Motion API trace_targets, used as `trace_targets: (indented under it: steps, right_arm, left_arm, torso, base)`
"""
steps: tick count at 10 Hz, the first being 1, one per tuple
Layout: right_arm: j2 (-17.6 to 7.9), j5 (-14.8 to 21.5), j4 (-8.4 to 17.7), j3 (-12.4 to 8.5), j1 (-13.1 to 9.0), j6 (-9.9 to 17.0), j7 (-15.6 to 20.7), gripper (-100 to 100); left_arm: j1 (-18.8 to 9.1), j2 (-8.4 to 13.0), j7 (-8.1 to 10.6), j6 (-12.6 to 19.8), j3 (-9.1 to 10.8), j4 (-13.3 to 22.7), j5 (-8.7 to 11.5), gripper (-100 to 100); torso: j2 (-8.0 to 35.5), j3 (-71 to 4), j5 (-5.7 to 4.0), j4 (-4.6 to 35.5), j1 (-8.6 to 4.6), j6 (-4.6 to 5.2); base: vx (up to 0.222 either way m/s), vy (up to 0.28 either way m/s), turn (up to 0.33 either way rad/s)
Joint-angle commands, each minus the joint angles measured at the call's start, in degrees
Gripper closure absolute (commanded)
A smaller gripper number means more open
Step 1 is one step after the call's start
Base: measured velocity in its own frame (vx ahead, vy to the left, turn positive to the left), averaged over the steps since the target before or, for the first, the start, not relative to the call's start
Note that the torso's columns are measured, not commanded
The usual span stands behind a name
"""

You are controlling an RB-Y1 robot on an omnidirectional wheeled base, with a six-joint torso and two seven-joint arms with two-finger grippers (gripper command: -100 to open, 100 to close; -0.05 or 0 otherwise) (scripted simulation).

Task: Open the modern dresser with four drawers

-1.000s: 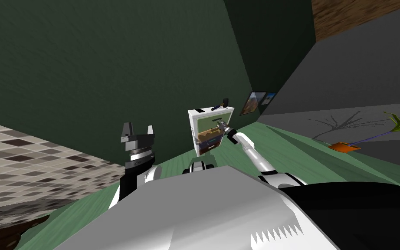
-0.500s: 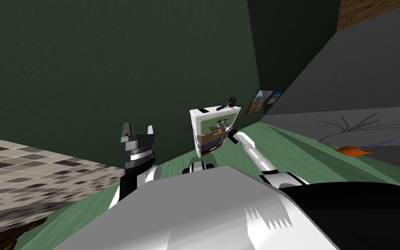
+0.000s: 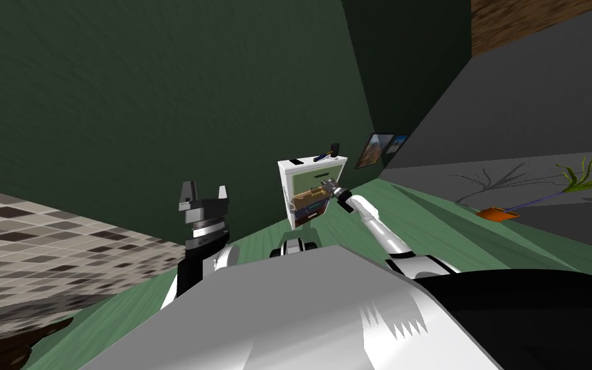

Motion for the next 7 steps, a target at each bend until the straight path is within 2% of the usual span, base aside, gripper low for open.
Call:
trace_targets:
  steps: [1, 5, 6, 7]
  right_arm:
    - [0.68, 0.26, 0.21, 0.15, 0.05, 0.43, 0.45, -100]
    - [1.90, 0.77, 0.59, 0.42, 0.05, 1.25, 1.38, -100]
    - [1.61, 0.68, 0.50, 0.40, 0.04, 1.08, 1.11, -100]
    - [-0.04, 0.25, 1.13, -0.03, -0.65, 0.91, -0.04, -100]
  left_arm:
    - [0.01, 0.00, 0.00, 0.00, 0.00, 0.00, 0.00, 0]
    - [0.05, 0.00, 0.00, -0.01, 0.00, -0.02, 0.00, 0]
    - [0.05, 0.00, 0.00, -0.01, 0.00, -0.02, 0.00, 0]
    - [0.04, 0.00, 0.00, -0.01, 0.00, -0.02, 0.00, 0]
  torso:
    - [-0.47, -0.27, 0.02, -0.12, 0.06, -0.04]
    - [-0.35, -0.22, -0.02, -0.11, -0.06, -0.02]
    - [-0.18, -0.10, -0.03, -0.05, -0.08, -0.01]
    - [0.19, 0.11, -0.03, 0.05, -0.12, 0.02]
  base:
    - [0.059, 0.005, 0.059]
    - [0.165, 0.021, 0.046]
    - [0.095, 0.009, 0.014]
    - [0.100, 0.065, 0.026]
